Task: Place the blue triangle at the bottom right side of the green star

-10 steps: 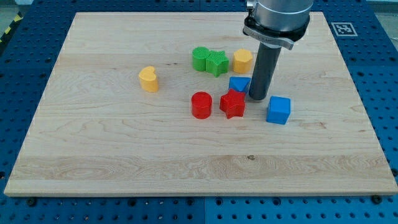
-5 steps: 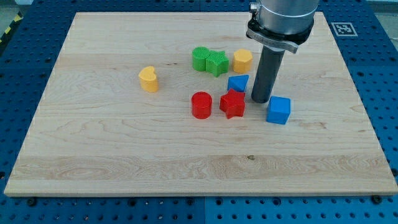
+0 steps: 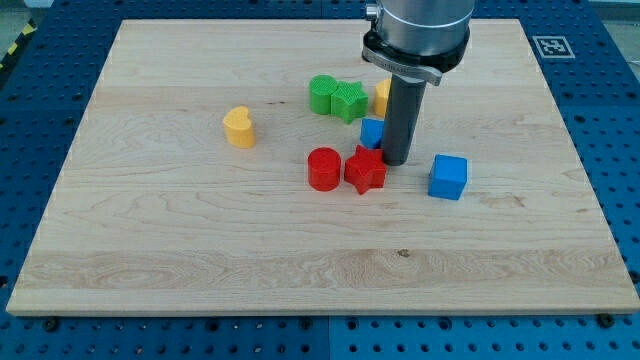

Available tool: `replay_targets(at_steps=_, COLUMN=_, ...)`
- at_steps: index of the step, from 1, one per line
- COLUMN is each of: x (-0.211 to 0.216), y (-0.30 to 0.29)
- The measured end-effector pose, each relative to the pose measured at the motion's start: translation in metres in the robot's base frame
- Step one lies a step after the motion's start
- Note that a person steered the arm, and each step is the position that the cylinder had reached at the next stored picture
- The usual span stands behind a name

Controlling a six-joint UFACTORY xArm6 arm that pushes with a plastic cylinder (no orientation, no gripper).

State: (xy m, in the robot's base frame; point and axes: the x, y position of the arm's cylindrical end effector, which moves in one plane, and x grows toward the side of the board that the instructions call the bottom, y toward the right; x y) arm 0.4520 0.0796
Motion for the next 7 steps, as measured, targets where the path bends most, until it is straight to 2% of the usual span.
replay_targets(at_steps=5, x=-0.020, y=-0.010)
replay_targets(at_steps=7, x=-0.033, y=0.015)
